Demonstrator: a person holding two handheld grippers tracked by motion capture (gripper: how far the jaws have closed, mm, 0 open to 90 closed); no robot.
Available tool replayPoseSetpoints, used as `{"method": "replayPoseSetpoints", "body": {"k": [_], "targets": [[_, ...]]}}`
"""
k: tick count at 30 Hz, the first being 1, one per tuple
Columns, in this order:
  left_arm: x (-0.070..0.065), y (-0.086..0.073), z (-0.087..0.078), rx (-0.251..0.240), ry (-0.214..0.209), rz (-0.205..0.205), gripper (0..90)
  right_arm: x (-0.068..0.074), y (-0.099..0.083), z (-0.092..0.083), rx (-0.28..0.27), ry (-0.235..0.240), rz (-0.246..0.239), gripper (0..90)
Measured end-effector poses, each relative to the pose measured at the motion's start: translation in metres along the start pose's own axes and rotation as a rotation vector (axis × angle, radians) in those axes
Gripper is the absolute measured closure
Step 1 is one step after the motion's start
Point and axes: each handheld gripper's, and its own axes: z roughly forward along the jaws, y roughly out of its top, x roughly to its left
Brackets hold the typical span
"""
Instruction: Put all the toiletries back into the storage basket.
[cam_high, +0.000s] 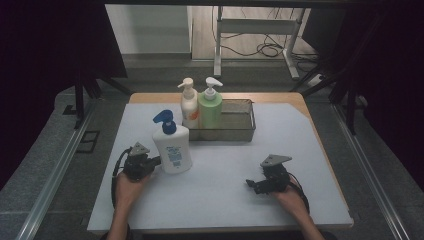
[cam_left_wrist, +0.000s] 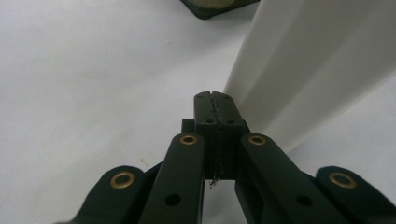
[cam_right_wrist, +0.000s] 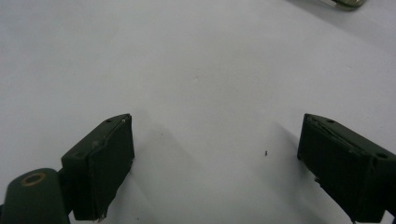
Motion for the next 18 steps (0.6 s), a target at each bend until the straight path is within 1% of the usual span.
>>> {"method": "replayPoseSetpoints", "body": {"k": [3, 4, 12, 18], "targets": [[-0.001, 0.0, 0.0, 0.002, 0.002, 0.009, 89.3, 0.0, 0.0, 0.0, 0.0, 0.0, 0.0, 10.9], [-0.002, 0.0, 0.0, 0.001, -0.001, 0.005, 89.2, 0.0, 0.0, 0.0, 0.0, 0.0, -0.001, 10.8], [-0.01, 0.002, 0.003, 0.011, -0.025, 0.037, 89.2, 0.0, 0.0, 0.0, -0.001, 0.0, 0.0, 10.9], [-0.015, 0.002, 0.003, 0.015, -0.038, 0.045, 89.2, 0.0, 0.0, 0.0, -0.001, 0.001, 0.001, 10.9]]}}
